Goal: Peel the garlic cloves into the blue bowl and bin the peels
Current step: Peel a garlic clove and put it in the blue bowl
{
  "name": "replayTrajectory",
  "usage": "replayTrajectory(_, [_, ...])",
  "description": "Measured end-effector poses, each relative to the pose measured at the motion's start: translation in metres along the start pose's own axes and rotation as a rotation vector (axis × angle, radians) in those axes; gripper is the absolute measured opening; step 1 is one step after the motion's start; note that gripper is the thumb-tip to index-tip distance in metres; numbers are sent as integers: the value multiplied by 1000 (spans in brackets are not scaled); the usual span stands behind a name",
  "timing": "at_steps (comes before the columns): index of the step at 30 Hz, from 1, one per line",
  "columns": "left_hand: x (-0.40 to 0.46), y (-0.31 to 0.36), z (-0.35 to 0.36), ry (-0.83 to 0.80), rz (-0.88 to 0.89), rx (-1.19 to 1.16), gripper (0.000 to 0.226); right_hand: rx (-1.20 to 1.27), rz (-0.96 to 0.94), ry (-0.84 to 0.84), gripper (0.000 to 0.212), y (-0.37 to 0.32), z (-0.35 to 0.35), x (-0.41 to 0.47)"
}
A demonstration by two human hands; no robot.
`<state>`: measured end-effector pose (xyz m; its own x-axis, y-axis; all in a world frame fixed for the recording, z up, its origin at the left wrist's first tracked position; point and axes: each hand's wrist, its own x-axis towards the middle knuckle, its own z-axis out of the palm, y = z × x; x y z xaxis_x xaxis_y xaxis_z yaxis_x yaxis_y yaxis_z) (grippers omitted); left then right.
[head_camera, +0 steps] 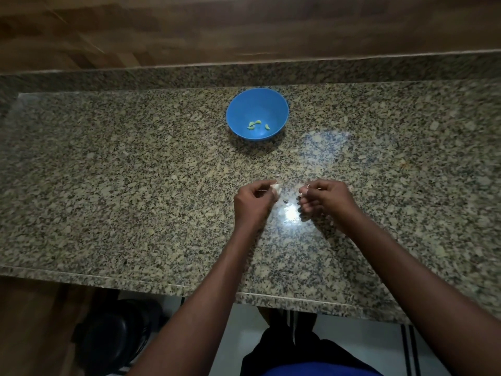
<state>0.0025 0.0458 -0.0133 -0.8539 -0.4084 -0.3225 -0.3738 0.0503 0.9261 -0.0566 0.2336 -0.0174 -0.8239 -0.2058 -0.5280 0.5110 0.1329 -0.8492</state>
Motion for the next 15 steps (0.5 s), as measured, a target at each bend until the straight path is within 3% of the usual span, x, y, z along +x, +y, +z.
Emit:
replayTrajectory(6, [19, -12, 6, 26, 182, 252, 38, -15, 49, 11, 7, 2, -4, -1])
replayTrajectory(9, [5, -21, 9, 153, 260, 421, 51, -76, 84, 25, 3, 2, -5, -2])
replayTrajectory(12, [-26, -38, 14, 282, 285, 566, 37, -164, 112, 14, 6, 1, -6, -1])
replayTrajectory(15, [-43, -57, 21, 145, 404, 721, 26, -251, 137, -18, 10, -5, -6, 2])
